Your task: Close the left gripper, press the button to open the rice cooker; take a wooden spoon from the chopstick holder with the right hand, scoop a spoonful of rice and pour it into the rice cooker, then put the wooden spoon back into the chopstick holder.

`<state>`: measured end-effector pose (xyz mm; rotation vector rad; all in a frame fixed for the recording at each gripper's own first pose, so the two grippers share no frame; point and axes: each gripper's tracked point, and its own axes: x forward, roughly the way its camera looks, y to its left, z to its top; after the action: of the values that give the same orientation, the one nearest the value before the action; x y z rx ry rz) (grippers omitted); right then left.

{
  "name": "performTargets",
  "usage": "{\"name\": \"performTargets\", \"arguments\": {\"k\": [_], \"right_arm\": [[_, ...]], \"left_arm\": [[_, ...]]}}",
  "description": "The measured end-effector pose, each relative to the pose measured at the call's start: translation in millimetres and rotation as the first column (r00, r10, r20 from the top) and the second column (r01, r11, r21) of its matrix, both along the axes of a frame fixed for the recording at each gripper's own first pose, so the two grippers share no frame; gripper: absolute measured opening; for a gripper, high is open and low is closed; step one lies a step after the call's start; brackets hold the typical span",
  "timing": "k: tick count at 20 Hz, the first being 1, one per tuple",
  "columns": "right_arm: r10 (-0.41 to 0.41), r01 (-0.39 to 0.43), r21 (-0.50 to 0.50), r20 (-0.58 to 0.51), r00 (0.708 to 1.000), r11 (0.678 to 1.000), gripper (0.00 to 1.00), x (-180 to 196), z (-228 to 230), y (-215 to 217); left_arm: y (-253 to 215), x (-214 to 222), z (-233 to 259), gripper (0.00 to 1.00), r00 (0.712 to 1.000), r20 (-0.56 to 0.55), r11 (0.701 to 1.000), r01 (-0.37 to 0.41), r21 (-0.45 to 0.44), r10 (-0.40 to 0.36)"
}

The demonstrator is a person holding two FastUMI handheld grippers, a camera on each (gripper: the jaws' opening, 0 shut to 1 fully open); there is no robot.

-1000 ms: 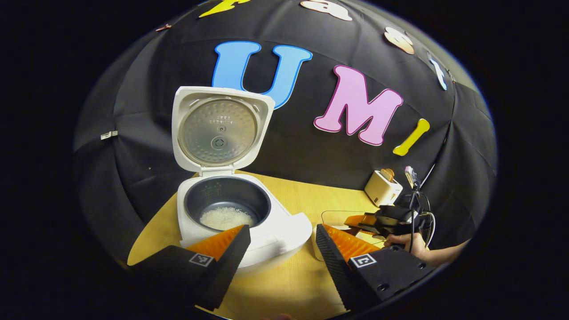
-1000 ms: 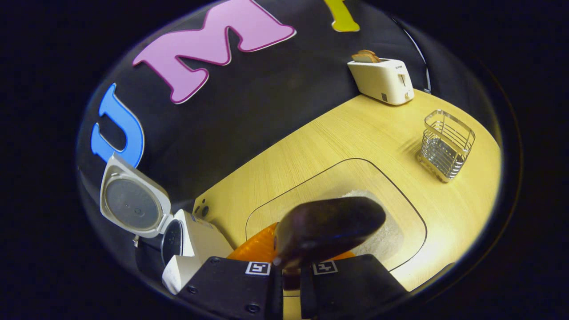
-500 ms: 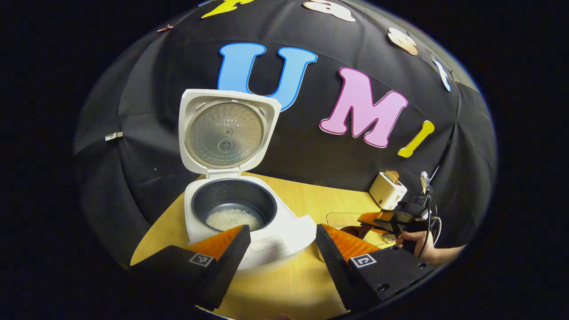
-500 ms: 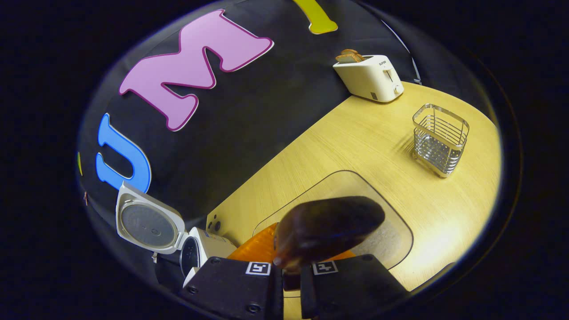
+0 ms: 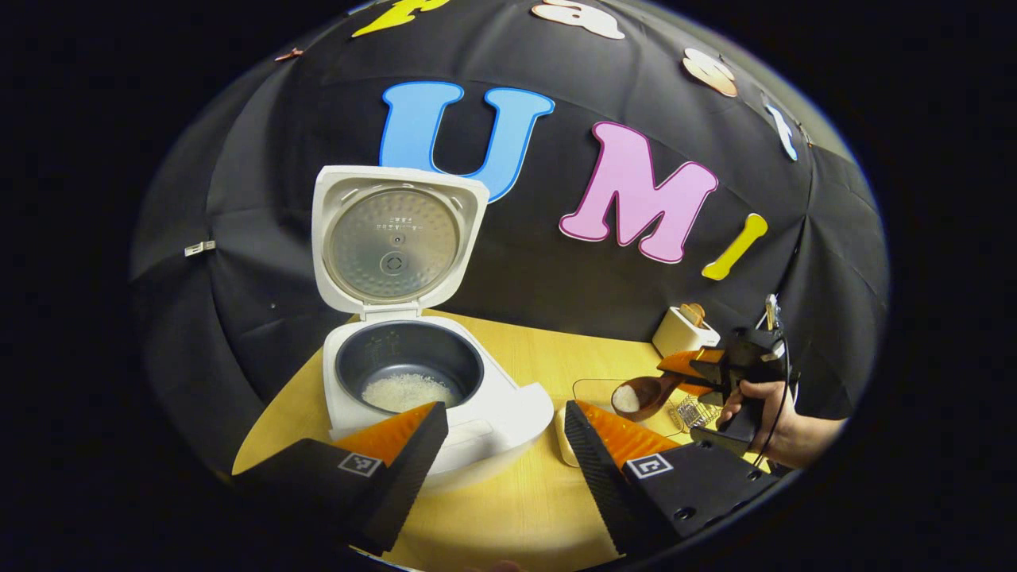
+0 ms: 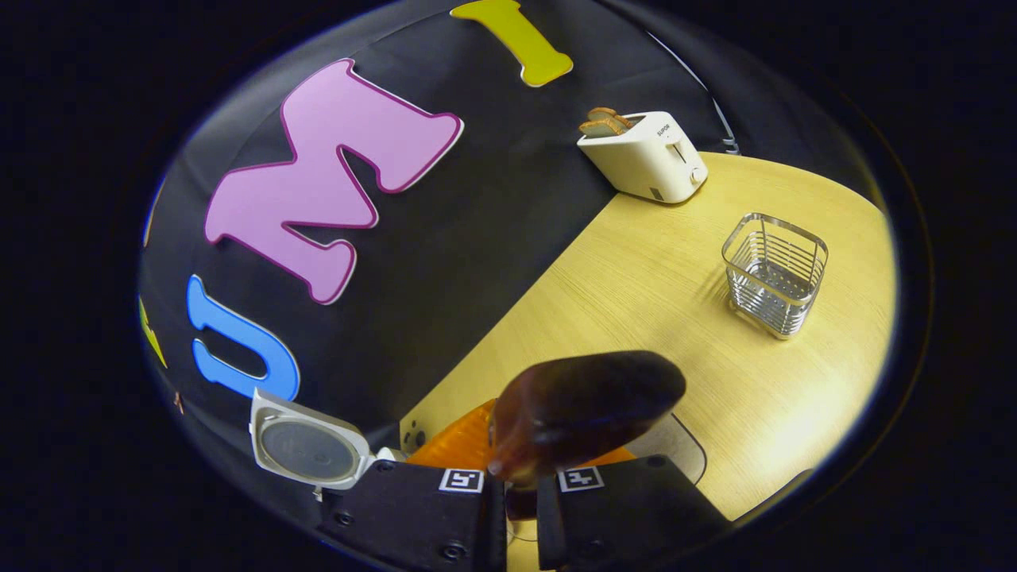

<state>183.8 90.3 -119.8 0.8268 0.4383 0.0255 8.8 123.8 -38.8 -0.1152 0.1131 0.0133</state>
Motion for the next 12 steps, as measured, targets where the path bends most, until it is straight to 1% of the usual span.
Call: {"name": "performTargets", "arguments": {"k": [5,7,12], "right_arm": [[0.034,-0.036,0.041,0.046,0.998,0.999,0.19,7,35,19],[0.056,-0.059,0.063,0.055,0.997,0.996,0.19,7,47,33],[0.14,-0.146,0.057,0.1,0.985,0.988,0.19,9,74,80]], "left_arm": [[1,-6,6,0.96,1.0,0.019,1.0,-0.004,-0.008,0.004],[5,-13,6,0.95,1.0,0.025,1.0,-0.011,-0.016,0.011],[20,-25,8,0.96,0.998,0.043,0.998,-0.046,-0.043,0.048]]}}
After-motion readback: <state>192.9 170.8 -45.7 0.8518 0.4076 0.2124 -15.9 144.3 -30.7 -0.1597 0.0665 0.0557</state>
